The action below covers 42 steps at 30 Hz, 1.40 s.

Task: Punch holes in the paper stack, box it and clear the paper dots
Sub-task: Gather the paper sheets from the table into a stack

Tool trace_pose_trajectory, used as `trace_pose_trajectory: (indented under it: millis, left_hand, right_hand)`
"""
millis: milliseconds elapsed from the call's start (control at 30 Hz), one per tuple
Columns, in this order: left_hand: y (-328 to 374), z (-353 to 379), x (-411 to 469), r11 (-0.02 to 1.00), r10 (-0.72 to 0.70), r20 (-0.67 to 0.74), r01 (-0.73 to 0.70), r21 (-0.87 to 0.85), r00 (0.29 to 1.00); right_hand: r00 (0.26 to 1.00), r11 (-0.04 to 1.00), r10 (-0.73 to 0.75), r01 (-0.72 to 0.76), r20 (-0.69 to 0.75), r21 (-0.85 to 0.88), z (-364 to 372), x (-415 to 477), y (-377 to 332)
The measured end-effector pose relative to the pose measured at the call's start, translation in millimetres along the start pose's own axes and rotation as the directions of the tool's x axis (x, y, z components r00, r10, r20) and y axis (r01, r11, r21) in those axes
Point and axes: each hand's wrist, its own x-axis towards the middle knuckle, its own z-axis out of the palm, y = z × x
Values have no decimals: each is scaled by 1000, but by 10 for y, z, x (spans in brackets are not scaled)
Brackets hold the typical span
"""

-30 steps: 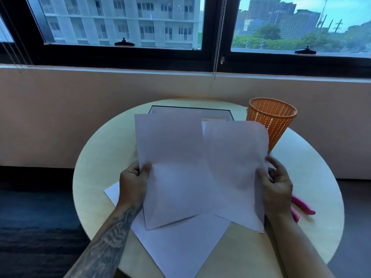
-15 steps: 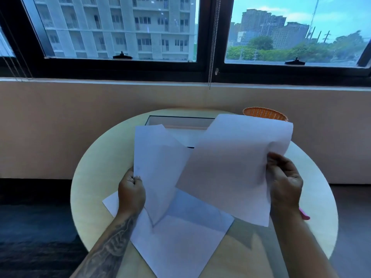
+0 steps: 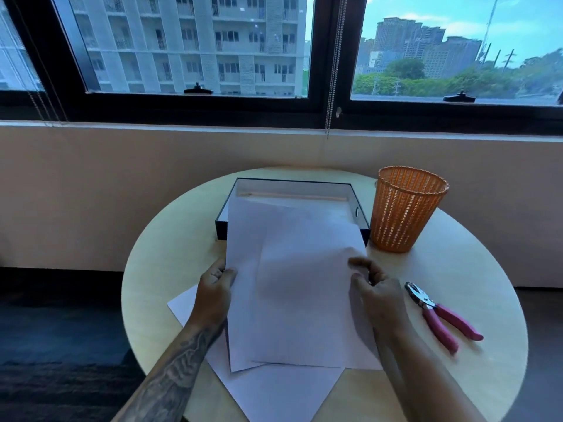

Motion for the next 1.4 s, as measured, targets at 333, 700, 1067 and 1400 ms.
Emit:
trace_pose_trajectory:
  millis: [333,700,1067,1400]
  left_hand:
    - [14,32,-65,993,76,148,-89,82,986]
    - [14,-120,60,982,-18,-105,-2,-189,994]
    - [213,-64,107,960,16,-162,-61,-272,987]
    - [54,26,22,976,-16,-184,-24,-215,983]
  right_hand:
    - [978,998,-51,55,202,-14,267,-93,10]
    - [927,572,-46,331,373,-750,162,-102,128]
    - [947,545,-80,303,312,-782,145,-180,-9]
    - [982,663,147,-7,121,-748,-279,48,-94]
